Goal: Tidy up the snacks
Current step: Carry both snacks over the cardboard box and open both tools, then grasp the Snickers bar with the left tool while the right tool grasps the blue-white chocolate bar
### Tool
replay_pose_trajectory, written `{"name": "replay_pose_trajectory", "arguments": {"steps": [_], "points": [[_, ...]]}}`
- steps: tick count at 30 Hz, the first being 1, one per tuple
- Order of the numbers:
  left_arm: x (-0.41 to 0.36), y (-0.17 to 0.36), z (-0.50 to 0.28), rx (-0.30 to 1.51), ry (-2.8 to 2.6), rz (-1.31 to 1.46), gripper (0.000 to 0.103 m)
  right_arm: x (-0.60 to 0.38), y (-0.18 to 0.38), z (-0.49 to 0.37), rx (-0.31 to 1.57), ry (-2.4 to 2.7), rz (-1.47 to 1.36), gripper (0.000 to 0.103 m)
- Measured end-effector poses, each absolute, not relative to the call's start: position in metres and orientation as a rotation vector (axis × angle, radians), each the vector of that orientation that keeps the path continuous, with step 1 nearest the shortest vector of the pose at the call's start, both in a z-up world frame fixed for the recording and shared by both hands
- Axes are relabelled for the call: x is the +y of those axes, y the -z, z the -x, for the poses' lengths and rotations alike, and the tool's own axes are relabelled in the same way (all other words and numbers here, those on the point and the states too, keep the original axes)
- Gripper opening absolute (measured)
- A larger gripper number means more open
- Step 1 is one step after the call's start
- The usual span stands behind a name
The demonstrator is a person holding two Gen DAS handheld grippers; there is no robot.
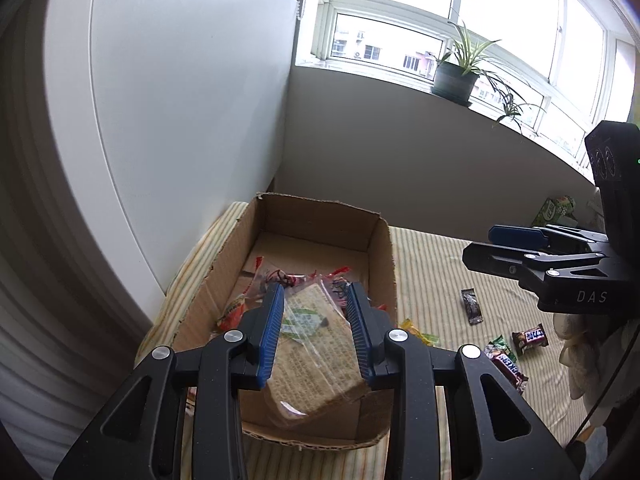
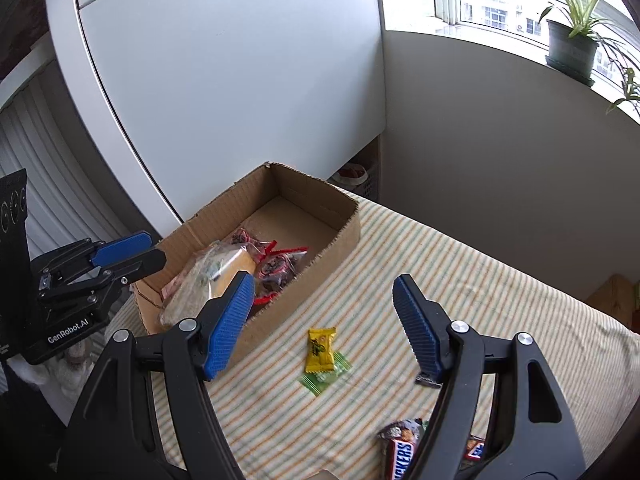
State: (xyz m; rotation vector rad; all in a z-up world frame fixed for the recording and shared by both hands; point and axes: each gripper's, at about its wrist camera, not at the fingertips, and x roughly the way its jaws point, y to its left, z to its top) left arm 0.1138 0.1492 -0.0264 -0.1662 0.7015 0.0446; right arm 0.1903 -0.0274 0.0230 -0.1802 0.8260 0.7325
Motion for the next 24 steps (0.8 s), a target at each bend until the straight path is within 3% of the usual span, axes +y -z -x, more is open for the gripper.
{"name": "replay_pose_trajectory", "arguments": {"steps": [12, 24], "points": [[0.081, 0.036, -0.104, 0.743, 0.077, 0.136, 0.031, -0.134, -0.003, -0.177, 0.879, -0.589, 0.163, 0.075], [0.020, 0.075, -0.118, 0.867, 0.190, 0.093, 0.031, -0.176, 0.043, -0.180, 0.962, -0.563, 0.172, 0.075]]}}
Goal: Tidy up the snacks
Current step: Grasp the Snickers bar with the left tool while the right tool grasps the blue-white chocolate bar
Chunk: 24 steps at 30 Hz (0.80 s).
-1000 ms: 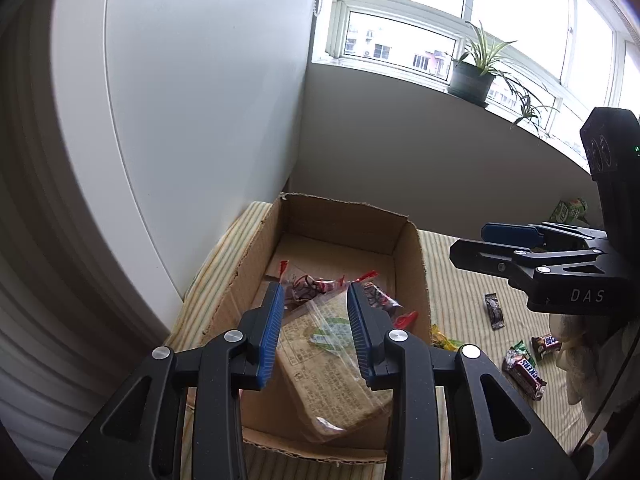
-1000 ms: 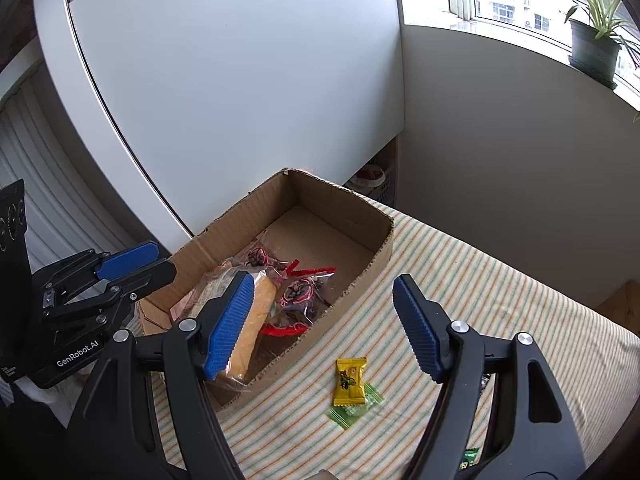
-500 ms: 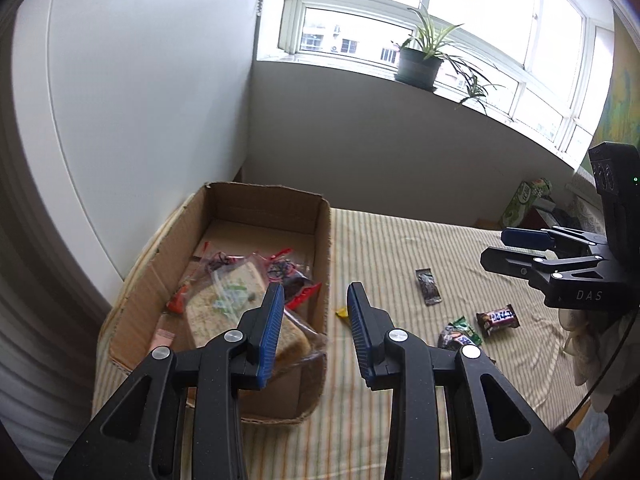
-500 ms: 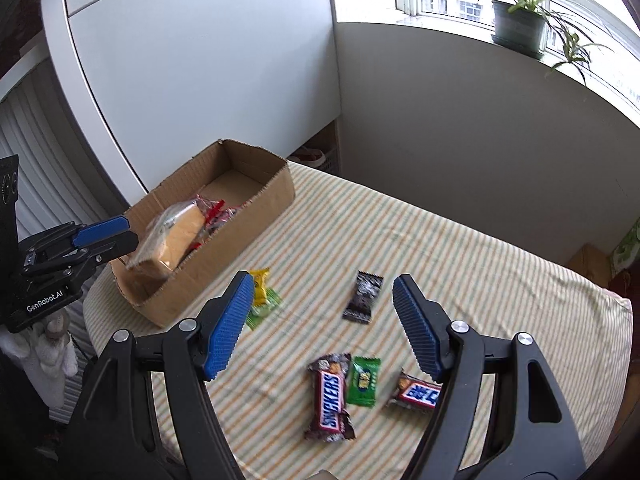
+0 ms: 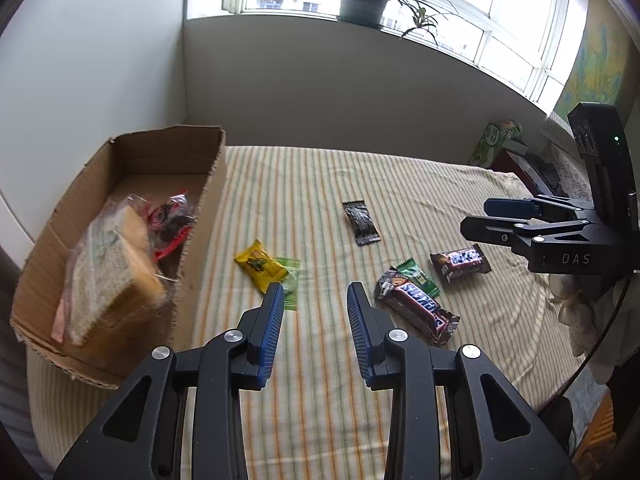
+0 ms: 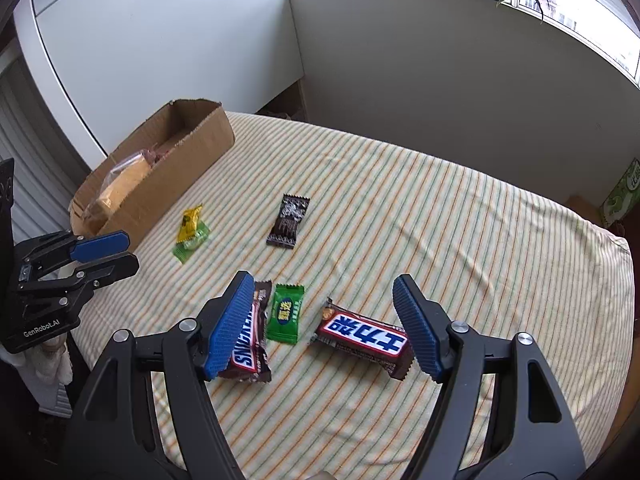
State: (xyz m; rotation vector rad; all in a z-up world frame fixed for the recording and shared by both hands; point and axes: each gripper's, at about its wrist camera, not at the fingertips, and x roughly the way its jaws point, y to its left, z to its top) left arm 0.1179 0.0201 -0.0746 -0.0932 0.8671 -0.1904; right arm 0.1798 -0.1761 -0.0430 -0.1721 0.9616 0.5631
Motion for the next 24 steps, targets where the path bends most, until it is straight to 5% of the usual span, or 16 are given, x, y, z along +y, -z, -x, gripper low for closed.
{"name": "replay_pose_trajectory", "arguments": {"steps": [8, 12, 24], "points": [[-0.028, 0.090, -0.127, 0.933, 0.270, 0.068, 0.032, -0.193, 0.065, -0.188, 1.015, -0.602, 0.198, 0.075], [-0.050, 0.094, -0.131, 0.944, 0.284, 0.031, 0.054, -0.198, 0.070, -0.186, 1.018, -0.618, 0.236, 0.075], [-0.070, 0.117, -0.151, 0.995, 0.245, -0.030, 0.054, -0.187, 0.089, -0.176, 0.998, -0.615, 0.445, 0.075]]}}
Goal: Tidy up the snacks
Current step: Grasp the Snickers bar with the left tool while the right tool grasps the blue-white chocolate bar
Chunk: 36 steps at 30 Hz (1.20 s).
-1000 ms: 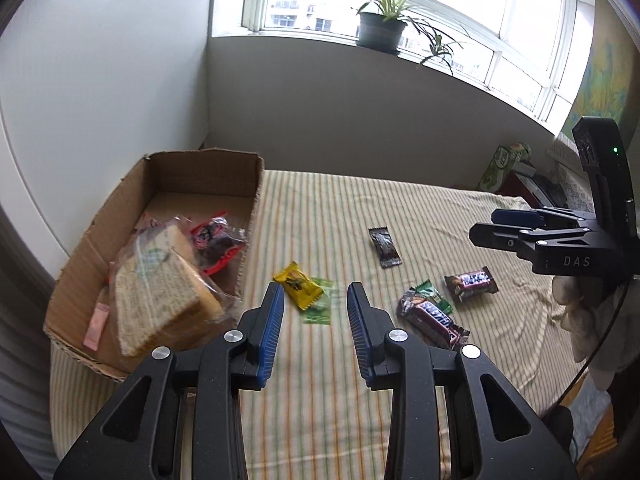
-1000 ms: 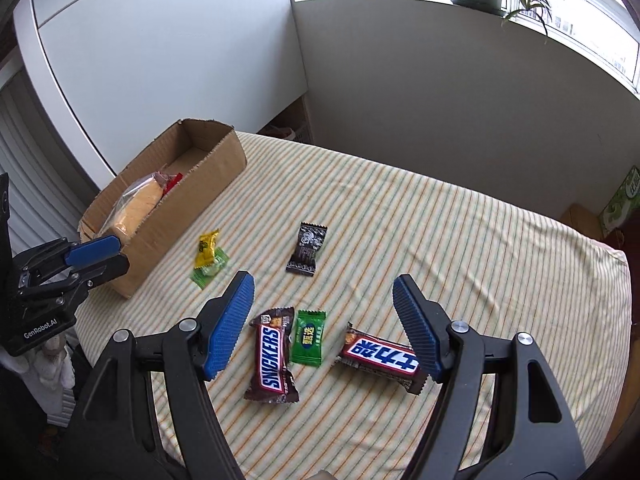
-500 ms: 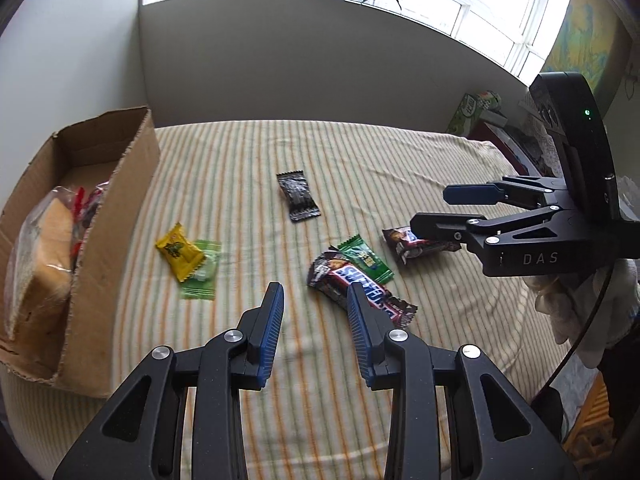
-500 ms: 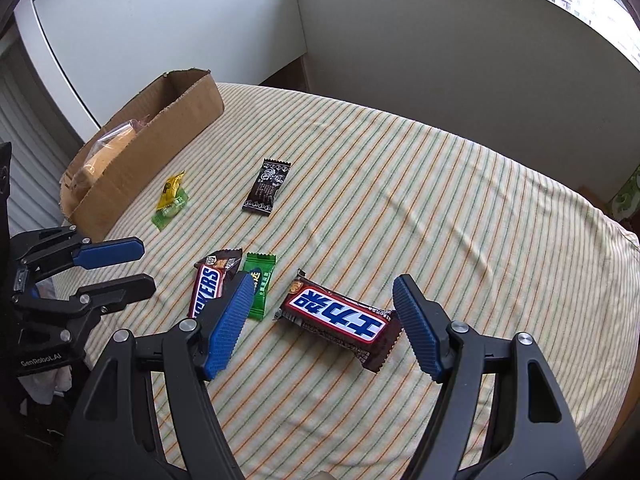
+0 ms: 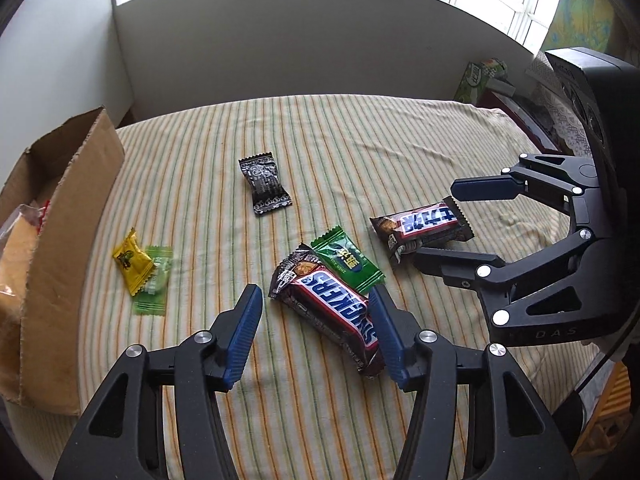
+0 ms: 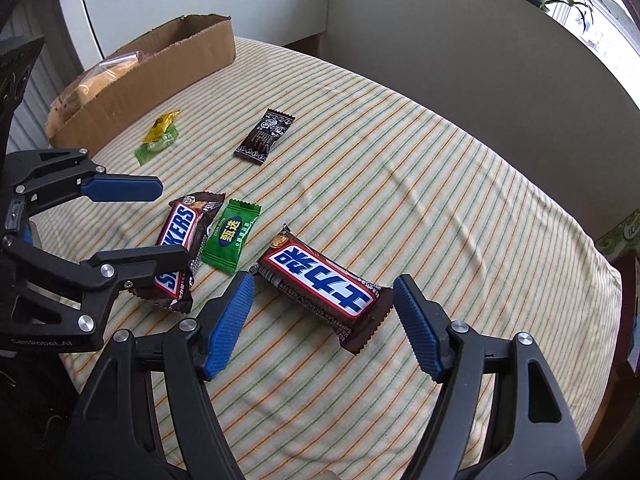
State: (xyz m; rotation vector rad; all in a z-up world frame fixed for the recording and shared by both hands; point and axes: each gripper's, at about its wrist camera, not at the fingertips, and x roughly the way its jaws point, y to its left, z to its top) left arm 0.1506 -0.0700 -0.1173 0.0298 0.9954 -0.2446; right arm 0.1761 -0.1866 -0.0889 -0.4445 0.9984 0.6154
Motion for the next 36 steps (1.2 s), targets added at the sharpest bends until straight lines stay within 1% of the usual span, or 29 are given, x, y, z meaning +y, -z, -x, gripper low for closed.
{"name": "replay_pose_trajectory", "arguments": {"steps": [4, 7, 11, 12, 13, 14, 15, 17, 19, 29, 31, 36], "points": [[-0.068, 0.118, -0.151, 0.994, 0.239, -0.032, 0.056, -0.178, 0.093, -0.182, 0.994, -0.603, 0.464, 0.074], [-0.065, 0.119, -0.152, 0.991, 0.233, -0.036, 0.057, -0.171, 0.097, -0.186, 1.003, -0.604, 0.483, 0.063], [-0.060, 0.119, -0.151, 0.985, 0.232, -0.042, 0.054, -0.168, 0.100, -0.187, 1.022, -0.607, 0.472, 0.052], [-0.059, 0.119, -0.150, 0.985, 0.233, -0.041, 0.053, -0.168, 0.100, -0.187, 1.021, -0.605, 0.469, 0.051], [-0.057, 0.119, -0.150, 0.983, 0.235, -0.041, 0.047, -0.168, 0.100, -0.186, 1.023, -0.604, 0.464, 0.047], [-0.057, 0.119, -0.150, 0.982, 0.236, -0.043, 0.044, -0.169, 0.100, -0.185, 1.023, -0.600, 0.461, 0.045], [-0.057, 0.119, -0.149, 0.980, 0.234, -0.044, 0.043, -0.169, 0.100, -0.184, 1.023, -0.596, 0.458, 0.044], [-0.054, 0.119, -0.149, 0.977, 0.235, -0.048, 0.036, -0.170, 0.100, -0.181, 1.026, -0.591, 0.451, 0.039], [-0.052, 0.118, -0.149, 0.975, 0.229, -0.050, 0.036, -0.172, 0.099, -0.181, 1.028, -0.581, 0.440, 0.035], [-0.060, 0.124, -0.158, 0.986, 0.214, -0.077, 0.038, -0.177, 0.098, -0.178, 1.034, -0.560, 0.411, 0.032], [-0.060, 0.125, -0.158, 0.982, 0.219, -0.081, 0.033, -0.177, 0.098, -0.178, 1.034, -0.554, 0.404, 0.031], [-0.054, 0.121, -0.153, 0.965, 0.209, -0.079, 0.028, -0.181, 0.095, -0.175, 1.038, -0.542, 0.371, 0.031]]}}
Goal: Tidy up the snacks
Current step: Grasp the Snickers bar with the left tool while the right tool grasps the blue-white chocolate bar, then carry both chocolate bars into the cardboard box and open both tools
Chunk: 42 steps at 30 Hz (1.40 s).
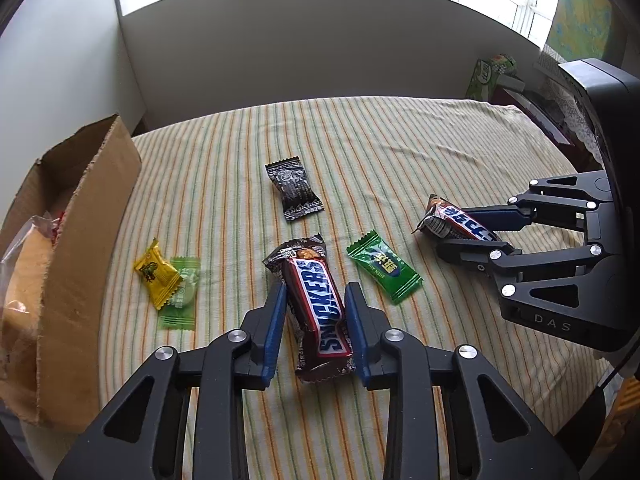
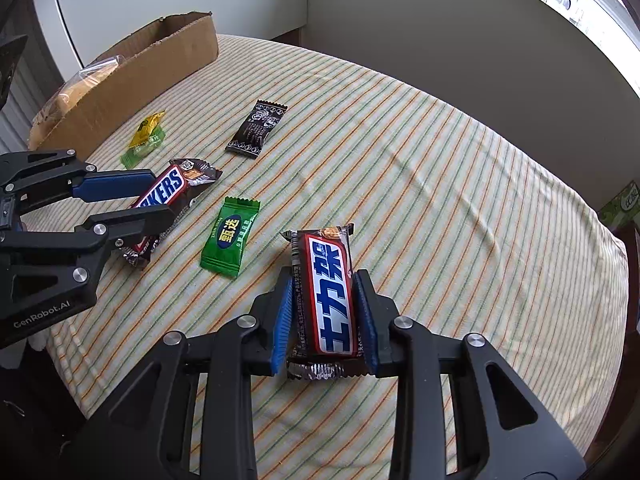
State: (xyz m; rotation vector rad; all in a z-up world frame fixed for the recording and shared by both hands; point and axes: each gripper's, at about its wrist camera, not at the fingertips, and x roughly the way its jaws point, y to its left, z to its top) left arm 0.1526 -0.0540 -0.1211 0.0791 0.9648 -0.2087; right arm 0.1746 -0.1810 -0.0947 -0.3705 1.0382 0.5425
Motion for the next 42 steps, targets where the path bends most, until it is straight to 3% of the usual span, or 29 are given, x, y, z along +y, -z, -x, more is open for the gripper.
{"name": "replay_pose_trajectory", "arguments": {"steps": [13, 27, 42], "points": [[-0.024, 0.104, -0.131, 0.919, 0.190, -0.029, 0.026, -0.185, 0.067, -0.164, 1.012, -0.522, 0.291, 0.030], [-0.032, 0.125, -0.138, 0.949, 0.180, -0.088, 0.025, -0.186, 0.063, -0.163, 0.999, -0.525, 0.275, 0.030], [0.027, 0.058, -0.119, 0.803, 0.143, 0.083, 0.025, -0.143, 0.020, -0.168, 0.908, -0.589, 0.251, 0.030]]}}
